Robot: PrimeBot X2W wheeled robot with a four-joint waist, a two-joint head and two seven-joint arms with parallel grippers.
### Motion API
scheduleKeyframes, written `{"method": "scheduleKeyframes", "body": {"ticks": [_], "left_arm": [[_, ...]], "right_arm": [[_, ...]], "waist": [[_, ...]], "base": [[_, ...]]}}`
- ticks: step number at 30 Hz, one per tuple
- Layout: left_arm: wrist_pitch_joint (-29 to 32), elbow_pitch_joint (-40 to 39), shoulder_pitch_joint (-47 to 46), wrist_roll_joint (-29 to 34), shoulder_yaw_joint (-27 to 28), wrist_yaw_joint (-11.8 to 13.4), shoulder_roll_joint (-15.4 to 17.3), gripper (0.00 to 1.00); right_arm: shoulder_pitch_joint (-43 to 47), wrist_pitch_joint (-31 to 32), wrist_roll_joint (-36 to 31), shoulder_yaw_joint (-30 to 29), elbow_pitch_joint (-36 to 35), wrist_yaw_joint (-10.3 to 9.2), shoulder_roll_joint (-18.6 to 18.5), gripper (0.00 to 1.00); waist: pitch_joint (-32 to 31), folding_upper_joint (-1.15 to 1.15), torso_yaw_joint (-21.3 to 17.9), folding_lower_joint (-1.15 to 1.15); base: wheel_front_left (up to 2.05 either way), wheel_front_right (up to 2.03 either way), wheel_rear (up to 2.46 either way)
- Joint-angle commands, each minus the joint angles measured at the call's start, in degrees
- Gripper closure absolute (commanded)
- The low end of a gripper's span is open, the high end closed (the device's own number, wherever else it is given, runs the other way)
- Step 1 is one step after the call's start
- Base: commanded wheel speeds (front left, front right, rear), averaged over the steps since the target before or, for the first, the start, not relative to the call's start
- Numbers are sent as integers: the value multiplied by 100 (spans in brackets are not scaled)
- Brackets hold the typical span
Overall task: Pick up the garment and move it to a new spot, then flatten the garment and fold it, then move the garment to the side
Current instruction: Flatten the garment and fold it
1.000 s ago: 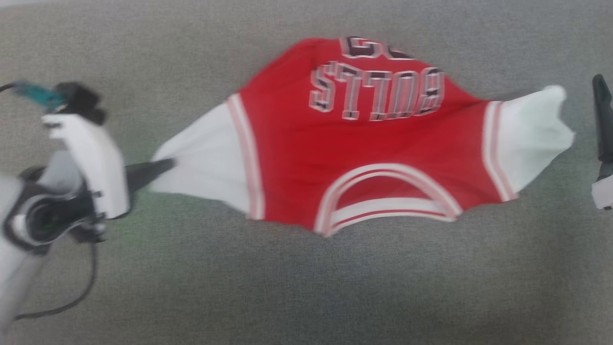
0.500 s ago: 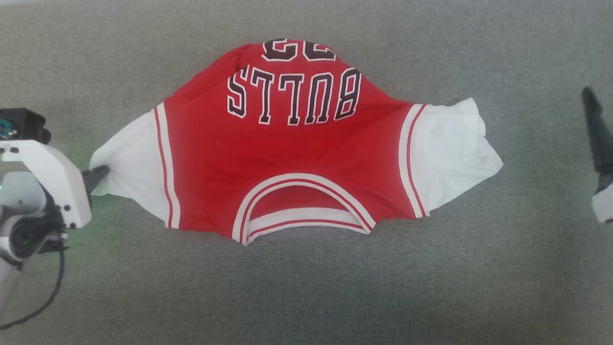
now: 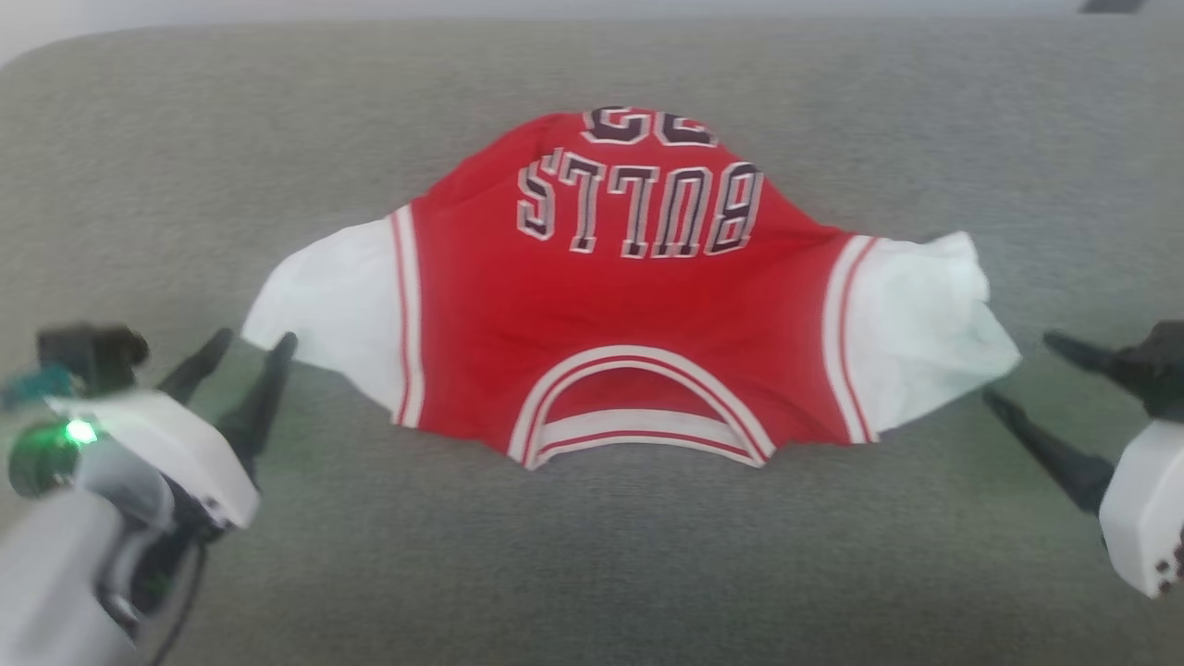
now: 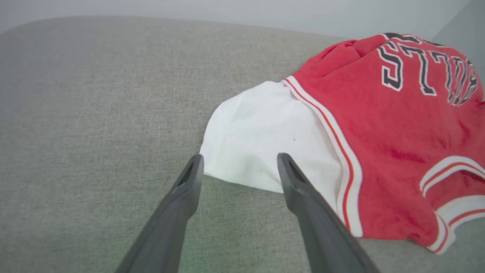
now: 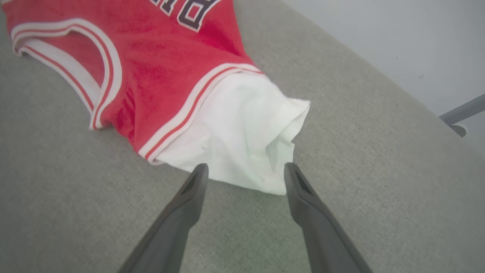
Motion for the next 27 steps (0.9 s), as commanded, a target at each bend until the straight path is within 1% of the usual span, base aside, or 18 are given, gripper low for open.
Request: {"method": "scheduleKeyframes", "body": {"ticks": [1,2,5,7,10,12,14,16,17,18,21,24,25,26,27], "left_arm": [[-446,-196,236,226,4,156,-92,0],[-446,-196,236,226,4,156,-92,0],[-1100,-500,552,448,61,373,-376,0],[-1292,-656,734,624,137,510,-585,0],[-1368,-1029,938,1106,427,706,-1010,0],[-1364,-1301,1134,1621,745,805,-1311,0],[-1365,-1523,1367,2075,1012,829,-1655,0],[-1367,-1687,1515,2452,1261,739,-1964,0],[-1367,-1767,1644,2745,1490,622,-2227,0],[-1368,-1795,1701,2869,1593,540,-2352,0],[-1368,-1811,1791,3156,1904,302,-2617,0],[-1369,-1792,1805,3398,2165,65,-2808,0],[-1369,-1780,1796,3457,2243,-9,-2840,0],[-1369,-1768,1782,3523,2326,-72,-2876,0],[-1369,-1764,1763,3586,2401,-129,-2902,0]], "right_arm": [[-63,211,224,232,-149,-6,-283,0],[-63,211,224,232,-149,-6,-283,0],[-248,584,519,608,-360,-6,-738,0],[-384,787,688,822,-436,-6,-984,0],[-612,1108,892,1192,-536,-6,-1313,0],[-745,1304,1008,1478,-586,-6,-1490,0],[-912,1431,1049,1751,-594,-7,-1627,0],[-1065,1483,1062,1981,-556,-6,-1716,0],[-1225,1532,1048,2215,-501,-6,-1772,0],[-1314,1550,1023,2317,-462,-6,-1788,0],[-1541,1622,954,2697,-332,-6,-1841,0],[-1773,1582,854,3029,-86,-10,-1802,0],[-1818,1556,858,3130,-7,-10,-1774,21],[-1875,1532,887,3230,81,-15,-1739,53],[-1928,1499,914,3309,148,-15,-1703,79]], "waist": [[-7,0,195,0],[-7,0,195,0],[43,0,368,0],[82,0,502,0],[132,0,719,0],[174,0,854,0],[219,0,981,0],[263,0,1104,0],[327,0,1198,0],[358,0,1237,0],[460,0,1331,0],[554,0,1369,0],[576,0,1370,0],[594,0,1365,0],[613,0,1353,0]], "base": [[0,0,0],[0,0,0],[0,0,0],[0,0,0],[0,0,0],[0,0,0],[0,0,0],[0,0,0],[0,0,0],[0,0,0],[0,0,0],[0,0,0],[0,0,0],[0,0,0],[0,0,0]]}}
